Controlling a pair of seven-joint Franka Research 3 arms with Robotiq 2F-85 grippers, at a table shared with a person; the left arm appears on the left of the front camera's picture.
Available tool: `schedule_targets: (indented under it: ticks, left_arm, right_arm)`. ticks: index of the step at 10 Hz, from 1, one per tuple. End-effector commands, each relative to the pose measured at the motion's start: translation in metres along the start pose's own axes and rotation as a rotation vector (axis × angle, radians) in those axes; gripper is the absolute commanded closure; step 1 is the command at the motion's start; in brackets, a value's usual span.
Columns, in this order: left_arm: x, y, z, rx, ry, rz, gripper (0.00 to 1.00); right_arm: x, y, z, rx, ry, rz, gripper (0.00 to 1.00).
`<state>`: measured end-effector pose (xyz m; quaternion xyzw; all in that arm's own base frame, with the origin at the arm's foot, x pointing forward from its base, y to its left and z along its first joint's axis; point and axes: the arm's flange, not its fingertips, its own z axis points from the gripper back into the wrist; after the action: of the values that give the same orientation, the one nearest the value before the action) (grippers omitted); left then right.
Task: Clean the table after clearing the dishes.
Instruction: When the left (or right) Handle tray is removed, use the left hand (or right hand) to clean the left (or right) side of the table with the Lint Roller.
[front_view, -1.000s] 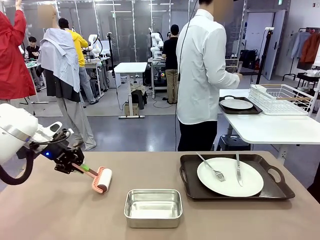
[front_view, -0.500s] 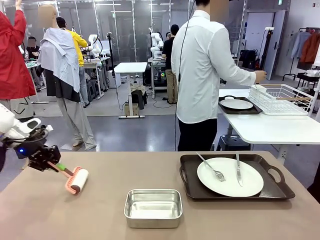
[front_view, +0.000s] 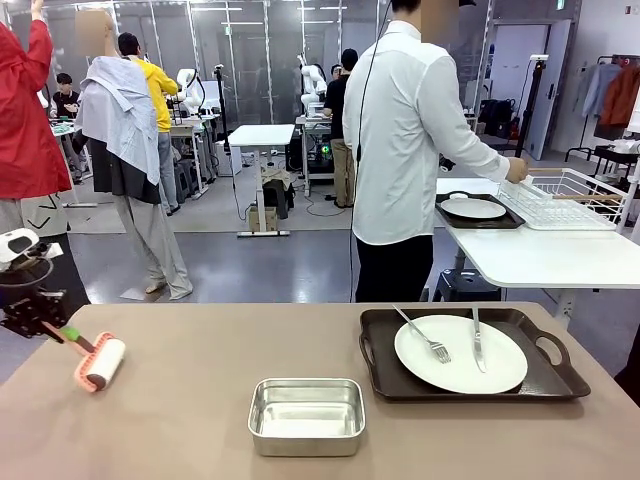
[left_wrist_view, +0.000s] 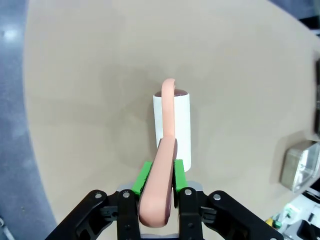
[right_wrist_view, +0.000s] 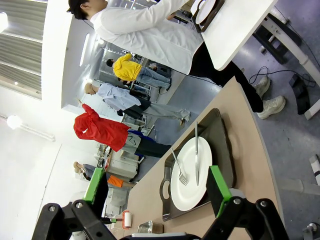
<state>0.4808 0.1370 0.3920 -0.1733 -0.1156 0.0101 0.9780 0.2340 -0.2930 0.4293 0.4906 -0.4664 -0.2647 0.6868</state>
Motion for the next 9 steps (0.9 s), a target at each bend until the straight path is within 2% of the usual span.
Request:
schedule_targets:
  ticks: [1, 4, 6, 7, 8, 9]
  left_arm:
    - [-0.017, -0.002, 0.009, 0.092, 0.007, -0.013, 0.78]
    - [-0.026, -0.028, 0.046, 0.048, -0.042, -0.099, 0.78]
    - [-0.041, -0.051, 0.077, 0.064, -0.072, -0.17, 0.78]
    - [-0.045, -0.059, 0.094, 0.081, -0.102, -0.18, 0.78]
    - [-0.048, -0.061, 0.104, 0.046, -0.096, -0.179, 0.78]
    - [-0.03, -0.055, 0.079, 0.064, -0.089, -0.161, 0.78]
  right_arm:
    - [0.001, 0.003, 0.001, 0.013, -0.011, -0.004, 0.0]
    - [0.001, 0.003, 0.001, 0.013, -0.011, -0.004, 0.0]
    - [0.001, 0.003, 0.001, 0.013, -0.011, -0.004, 0.0]
    - [0.001, 0.003, 0.001, 0.013, -0.011, -0.004, 0.0]
    - [0.001, 0.003, 0.001, 0.013, -0.011, -0.004, 0.0]
    - [0.001, 0.003, 0.001, 0.013, -0.011, -0.004, 0.0]
